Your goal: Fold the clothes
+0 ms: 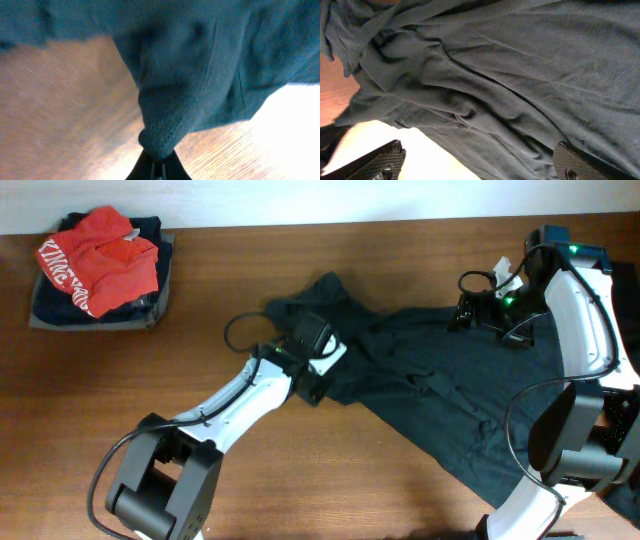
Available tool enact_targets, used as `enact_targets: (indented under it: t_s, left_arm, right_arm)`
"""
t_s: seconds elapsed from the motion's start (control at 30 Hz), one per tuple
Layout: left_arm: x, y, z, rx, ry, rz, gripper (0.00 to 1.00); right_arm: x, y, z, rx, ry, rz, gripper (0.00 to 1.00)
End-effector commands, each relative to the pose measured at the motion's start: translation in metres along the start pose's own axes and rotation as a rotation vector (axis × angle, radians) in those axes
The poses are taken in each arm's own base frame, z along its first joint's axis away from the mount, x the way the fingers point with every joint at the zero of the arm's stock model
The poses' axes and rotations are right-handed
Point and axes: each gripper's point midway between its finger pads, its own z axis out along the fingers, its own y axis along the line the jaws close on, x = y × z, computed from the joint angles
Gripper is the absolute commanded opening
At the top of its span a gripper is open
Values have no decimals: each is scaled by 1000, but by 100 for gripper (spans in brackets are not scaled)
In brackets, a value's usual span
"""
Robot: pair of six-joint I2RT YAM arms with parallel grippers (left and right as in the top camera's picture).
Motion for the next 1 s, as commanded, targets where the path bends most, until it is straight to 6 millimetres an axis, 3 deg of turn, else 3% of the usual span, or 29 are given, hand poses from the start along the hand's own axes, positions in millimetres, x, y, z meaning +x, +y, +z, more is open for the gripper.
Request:
enact_targets:
  t_s: [0.0,0.07,0.27,0.37,0.47,0.57,0.7,0.97]
  left_arm:
    - [-34,25,-28,-69,-68,-41,0]
    - [-47,41,-46,-114,-94,-88,0]
    - [-94,101,-138,-252,-297,-230,0]
    - [-103,122,-181,-291,-385,-268,0]
    - [-103,134,-206,-314,-430,-290,0]
    - [-97,138,-212,-322,-425,-303,0]
    - [-85,136,-203,-312,-364,-303,0]
    - [-75,152,-193,-402,-302,-324,0]
  right_arm:
    - [0,2,2,8,8,-12,99]
    - [0,2,2,8,11,-11,99]
    - [6,4,2,0,33,-5,99]
    - [9,6,2,-4,44,-6,99]
    - [11,14,3,-35,56,-10,99]
    - [17,28,5,-78,79,-20,99]
    - [27,44,8,-94,120,-46,99]
    - [69,97,21,-104,266,-149,99]
